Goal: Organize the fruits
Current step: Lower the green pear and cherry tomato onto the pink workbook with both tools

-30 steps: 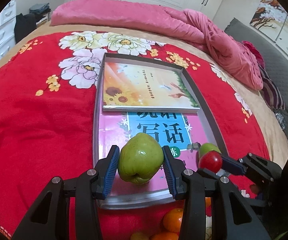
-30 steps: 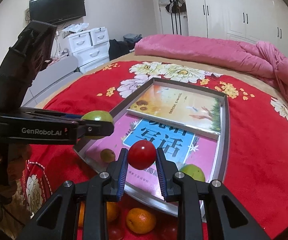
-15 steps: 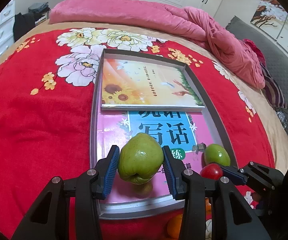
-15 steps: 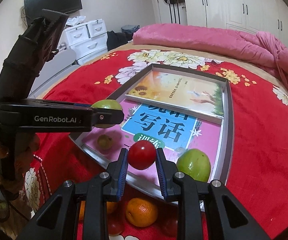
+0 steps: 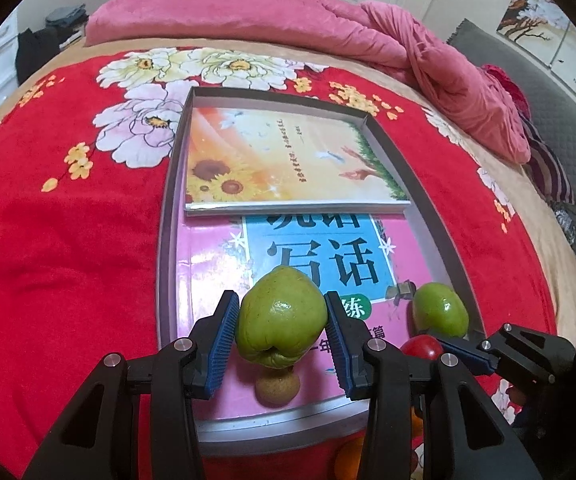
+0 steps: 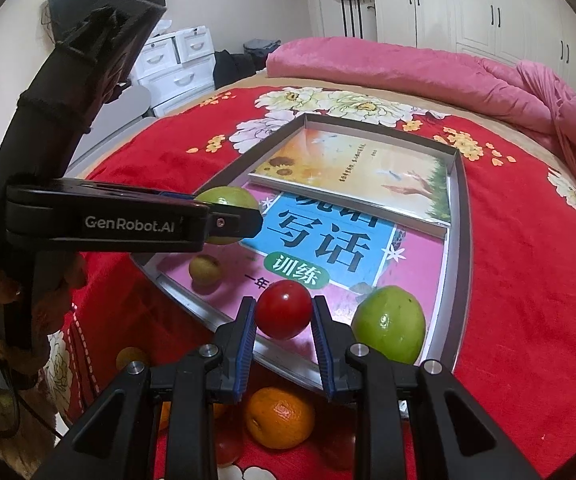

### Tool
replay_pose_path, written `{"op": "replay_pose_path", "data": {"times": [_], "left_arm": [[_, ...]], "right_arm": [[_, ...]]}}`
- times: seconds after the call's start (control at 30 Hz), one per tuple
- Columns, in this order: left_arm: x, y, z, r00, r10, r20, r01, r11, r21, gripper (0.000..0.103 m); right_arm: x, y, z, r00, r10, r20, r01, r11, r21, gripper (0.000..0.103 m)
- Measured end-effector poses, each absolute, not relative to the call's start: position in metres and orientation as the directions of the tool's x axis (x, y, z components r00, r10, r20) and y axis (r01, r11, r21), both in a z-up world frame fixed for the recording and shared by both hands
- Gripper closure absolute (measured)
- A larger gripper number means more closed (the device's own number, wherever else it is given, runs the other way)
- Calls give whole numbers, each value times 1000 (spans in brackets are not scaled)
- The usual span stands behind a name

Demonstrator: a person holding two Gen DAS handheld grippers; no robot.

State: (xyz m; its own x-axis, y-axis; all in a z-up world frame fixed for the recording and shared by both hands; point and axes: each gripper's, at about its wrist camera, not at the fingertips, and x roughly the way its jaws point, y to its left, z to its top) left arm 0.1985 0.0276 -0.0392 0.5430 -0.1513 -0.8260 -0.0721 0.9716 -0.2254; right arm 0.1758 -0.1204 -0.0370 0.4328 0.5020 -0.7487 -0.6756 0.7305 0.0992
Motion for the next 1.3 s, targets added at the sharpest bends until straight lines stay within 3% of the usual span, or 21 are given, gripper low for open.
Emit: {"op": "replay_pose_path", "data": {"times": [1.3], "left_arm": [[202, 28, -49, 521, -148, -841, -77, 973, -219, 58]], "right_arm": [[183, -124, -43, 405, 499, -766, -657, 741, 135, 75]]}}
